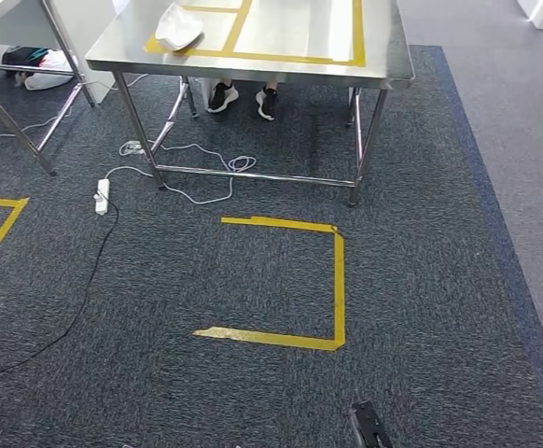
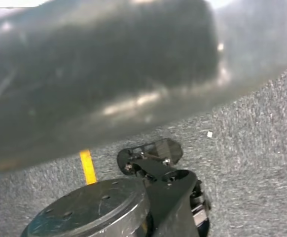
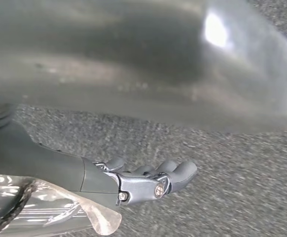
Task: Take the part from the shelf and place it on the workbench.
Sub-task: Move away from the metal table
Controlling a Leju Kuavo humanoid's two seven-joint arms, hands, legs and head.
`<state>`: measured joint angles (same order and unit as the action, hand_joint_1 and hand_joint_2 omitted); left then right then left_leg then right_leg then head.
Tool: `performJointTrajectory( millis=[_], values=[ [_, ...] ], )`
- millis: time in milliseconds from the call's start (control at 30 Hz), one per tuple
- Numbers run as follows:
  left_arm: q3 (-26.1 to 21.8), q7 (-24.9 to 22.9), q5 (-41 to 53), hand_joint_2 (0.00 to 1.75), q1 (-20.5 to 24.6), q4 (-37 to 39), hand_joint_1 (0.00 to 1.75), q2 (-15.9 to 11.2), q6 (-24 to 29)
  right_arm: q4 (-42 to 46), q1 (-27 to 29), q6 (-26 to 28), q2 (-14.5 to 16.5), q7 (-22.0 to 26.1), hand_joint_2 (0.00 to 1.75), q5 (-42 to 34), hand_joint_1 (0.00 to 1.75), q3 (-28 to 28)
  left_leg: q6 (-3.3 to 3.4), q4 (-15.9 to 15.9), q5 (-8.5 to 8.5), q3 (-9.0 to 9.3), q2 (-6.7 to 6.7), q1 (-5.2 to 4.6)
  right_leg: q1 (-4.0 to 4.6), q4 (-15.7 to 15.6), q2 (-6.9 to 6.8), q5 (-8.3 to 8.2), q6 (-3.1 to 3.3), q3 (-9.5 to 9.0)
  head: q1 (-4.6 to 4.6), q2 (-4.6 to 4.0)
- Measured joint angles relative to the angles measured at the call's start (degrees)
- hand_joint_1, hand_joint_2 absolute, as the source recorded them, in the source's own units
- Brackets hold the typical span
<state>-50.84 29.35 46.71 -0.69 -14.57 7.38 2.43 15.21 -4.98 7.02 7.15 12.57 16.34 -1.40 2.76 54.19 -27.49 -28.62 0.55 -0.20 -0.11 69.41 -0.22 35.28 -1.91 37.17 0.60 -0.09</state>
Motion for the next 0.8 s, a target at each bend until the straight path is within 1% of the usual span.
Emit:
performJointTrajectory(
  millis=[33,67,100,133,167,200,233,267,300,367,467,567,800],
  values=[
    [0.0,0.0,0.12,0.0,-0.01,0.04,0.0,0.02,-0.03,0.0,0.12,0.01,-0.04,0.03,0.0,-0.04,0.0,0.01,-0.02,0.29,0.14,-0.43,0.02,-0.04,-0.07,1.91,0.0,0.39,-0.18,0.62,0.0,0.0],
    [0.0,0.0,0.18,0.0,-0.02,0.09,0.0,0.04,-0.06,0.0,0.21,0.03,-0.07,0.06,0.0,-0.08,0.0,0.02,-0.06,0.65,0.24,-0.85,0.02,-0.05,-0.13,1.67,0.0,-0.24,-0.3,0.19,-0.01,0.0],
    [0.0,0.0,0.22,0.0,-0.01,0.13,0.0,0.07,-0.1,0.0,0.23,0.05,-0.12,0.08,0.0,-0.09,0.0,0.02,-0.14,1.08,0.28,-1.25,0.02,-0.03,-0.22,-0.92,-0.01,-1.78,-0.38,-1.45,-0.01,0.0],
    [0.0,0.0,0.29,0.0,0.0,0.15,0.0,0.09,-0.14,0.0,0.18,0.08,-0.16,0.09,0.0,-0.1,0.0,0.03,-0.27,1.59,0.26,-1.63,0.02,-0.03,-0.33,-4.83,-0.02,-3.35,-0.39,-3.74,-0.02,0.0],
    [-0.01,0.0,0.38,0.0,0.02,0.18,0.0,0.1,-0.17,0.01,0.09,0.11,-0.19,0.11,0.0,-0.1,0.0,0.04,-0.49,2.12,0.19,-2.01,0.02,-0.13,-0.36,-8.59,-0.01,-4.35,-0.3,-5.83,-0.03,0.0],
    [-0.02,0.0,0.46,0.0,0.05,0.19,0.0,0.11,-0.19,0.02,0.01,0.15,-0.21,0.12,0.0,-0.1,0.0,0.07,-0.76,2.58,0.14,-2.35,0.02,-0.24,-0.38,-11.37,0.03,-4.92,-0.01,-7.35,0.03,0.0],
    [-0.04,0.0,0.53,0.0,0.07,0.19,0.0,0.1,-0.2,0.03,-0.01,0.2,-0.21,0.11,0.0,-0.1,0.0,0.09,-1.03,2.93,0.09,-2.62,0.02,-0.35,-0.38,-12.76,0.08,-4.93,0.32,-7.99,0.07,0.0],
    [-0.08,0.0,0.57,0.0,0.08,0.19,0.0,0.09,-0.2,0.04,0.04,0.25,-0.21,0.09,0.0,-0.1,0.0,0.13,-0.84,3.12,0.01,-2.85,0.01,-0.47,-0.32,-13.02,0.12,-4.86,0.63,-8.03,0.1,0.0],
    [-0.1,-0.01,0.57,0.0,0.06,0.19,0.0,0.08,-0.2,0.04,0.13,0.29,-0.22,0.06,0.0,-0.1,0.0,0.18,-0.46,3.17,0.06,-2.95,0.0,-0.48,-0.33,-13.03,0.13,-5.03,0.9,-8.01,0.15,0.0],
    [-0.14,-0.03,0.56,0.0,0.02,0.2,0.0,0.05,-0.2,0.04,0.24,0.33,-0.22,0.01,0.0,-0.1,0.0,0.34,0.14,3.09,0.34,-3.04,-0.01,-0.49,-0.21,-13.05,0.1,-5.23,1.18,-8.0,0.14,0.0],
    [-0.22,-0.13,0.5,0.0,0.07,0.22,0.0,0.05,-0.26,0.04,0.17,0.34,-0.22,-0.03,0.0,-0.1,0.0,0.54,-0.46,2.75,0.97,-3.05,-0.01,-0.43,-0.08,-13.01,0.05,-5.49,1.59,-7.93,0.14,0.0],
    [-0.49,-0.3,0.44,0.0,0.06,0.24,0.0,0.05,-0.44,0.04,0.19,0.34,-0.22,-0.08,0.0,-0.1,0.0,0.6,-0.94,2.49,1.29,-3.12,-0.02,-0.39,-0.04,-12.98,0.05,-5.65,1.82,-7.79,0.14,0.0],
    [-0.82,-0.35,0.43,0.0,0.08,0.26,0.0,0.04,-0.55,0.04,0.18,0.36,-0.22,-0.13,0.0,-0.1,0.0,0.94,-1.4,2.43,1.39,-3.22,-0.02,-0.37,-0.02,-12.96,0.05,-5.68,1.85,-7.69,0.12,0.0]
  ],
)
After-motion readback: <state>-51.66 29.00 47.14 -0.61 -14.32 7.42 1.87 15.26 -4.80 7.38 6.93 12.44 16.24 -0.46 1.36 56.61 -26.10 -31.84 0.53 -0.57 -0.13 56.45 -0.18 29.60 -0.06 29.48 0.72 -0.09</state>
